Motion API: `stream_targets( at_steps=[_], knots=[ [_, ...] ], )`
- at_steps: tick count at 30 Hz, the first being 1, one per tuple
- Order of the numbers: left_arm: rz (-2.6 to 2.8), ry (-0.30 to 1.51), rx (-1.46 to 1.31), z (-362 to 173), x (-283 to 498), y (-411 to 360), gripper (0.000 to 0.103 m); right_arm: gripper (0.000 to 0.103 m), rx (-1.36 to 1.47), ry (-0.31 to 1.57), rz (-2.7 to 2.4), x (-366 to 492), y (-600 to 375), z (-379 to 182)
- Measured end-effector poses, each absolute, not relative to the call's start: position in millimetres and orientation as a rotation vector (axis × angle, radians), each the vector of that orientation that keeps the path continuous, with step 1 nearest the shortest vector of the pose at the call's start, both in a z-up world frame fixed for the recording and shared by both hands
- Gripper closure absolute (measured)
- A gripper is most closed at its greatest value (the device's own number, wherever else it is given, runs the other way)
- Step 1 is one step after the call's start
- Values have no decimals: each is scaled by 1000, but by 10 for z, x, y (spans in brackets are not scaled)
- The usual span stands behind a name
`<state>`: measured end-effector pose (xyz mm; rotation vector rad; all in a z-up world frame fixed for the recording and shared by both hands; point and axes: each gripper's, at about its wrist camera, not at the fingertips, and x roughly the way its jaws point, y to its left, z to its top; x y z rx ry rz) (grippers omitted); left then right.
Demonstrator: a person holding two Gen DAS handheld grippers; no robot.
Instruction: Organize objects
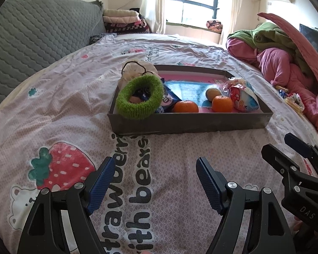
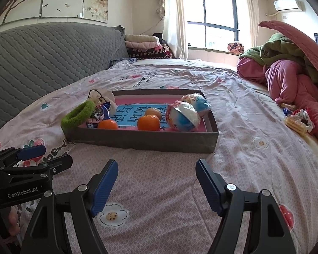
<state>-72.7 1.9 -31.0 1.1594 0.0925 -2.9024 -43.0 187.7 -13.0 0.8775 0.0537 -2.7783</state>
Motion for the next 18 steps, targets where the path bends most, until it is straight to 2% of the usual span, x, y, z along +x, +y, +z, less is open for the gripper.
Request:
stream_targets(
  at_steps=[18],
  knots=[
    [-2894, 106, 1202, -405, -768, 4, 23, 28, 961, 49, -2780, -504, 1908, -281]
  ],
)
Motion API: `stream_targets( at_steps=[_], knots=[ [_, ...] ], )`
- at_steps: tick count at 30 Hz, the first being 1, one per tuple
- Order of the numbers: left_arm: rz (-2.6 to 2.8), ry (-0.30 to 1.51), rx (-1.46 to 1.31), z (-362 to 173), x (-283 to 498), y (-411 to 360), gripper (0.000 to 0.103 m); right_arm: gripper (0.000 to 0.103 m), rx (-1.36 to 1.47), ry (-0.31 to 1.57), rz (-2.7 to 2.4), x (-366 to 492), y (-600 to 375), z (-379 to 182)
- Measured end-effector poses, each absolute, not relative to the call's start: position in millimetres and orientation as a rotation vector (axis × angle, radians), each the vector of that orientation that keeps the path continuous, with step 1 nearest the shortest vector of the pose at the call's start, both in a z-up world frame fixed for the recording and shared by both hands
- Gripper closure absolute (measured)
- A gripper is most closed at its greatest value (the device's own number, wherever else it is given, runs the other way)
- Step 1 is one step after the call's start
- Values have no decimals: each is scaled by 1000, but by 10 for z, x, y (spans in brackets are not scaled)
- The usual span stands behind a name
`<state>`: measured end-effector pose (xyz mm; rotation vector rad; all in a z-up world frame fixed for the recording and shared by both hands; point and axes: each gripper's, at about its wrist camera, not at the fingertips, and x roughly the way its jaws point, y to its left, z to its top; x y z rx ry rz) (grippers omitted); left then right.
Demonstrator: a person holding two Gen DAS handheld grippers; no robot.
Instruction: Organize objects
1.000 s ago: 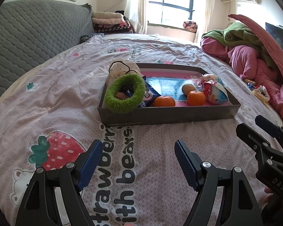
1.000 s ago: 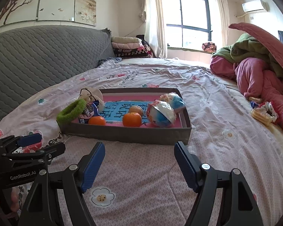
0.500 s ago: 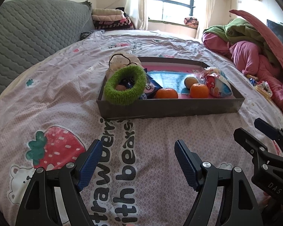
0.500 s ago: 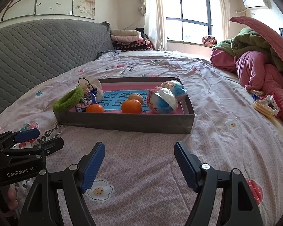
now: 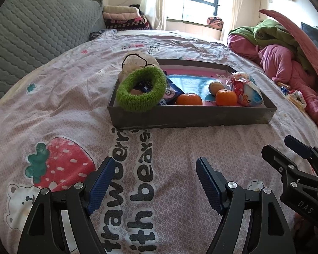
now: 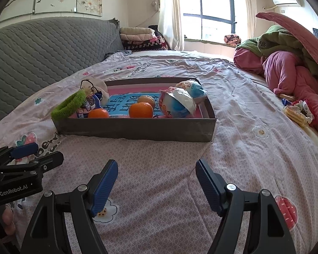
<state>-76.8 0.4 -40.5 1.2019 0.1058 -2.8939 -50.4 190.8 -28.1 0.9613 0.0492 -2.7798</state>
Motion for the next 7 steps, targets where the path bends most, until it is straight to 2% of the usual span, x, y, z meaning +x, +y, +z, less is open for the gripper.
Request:
stream_targets(
  at_steps=[7],
  knots=[
    [-2894, 96, 1202, -420, -770, 19, 23, 28, 979, 52, -2781, -510, 1913, -300]
  ],
)
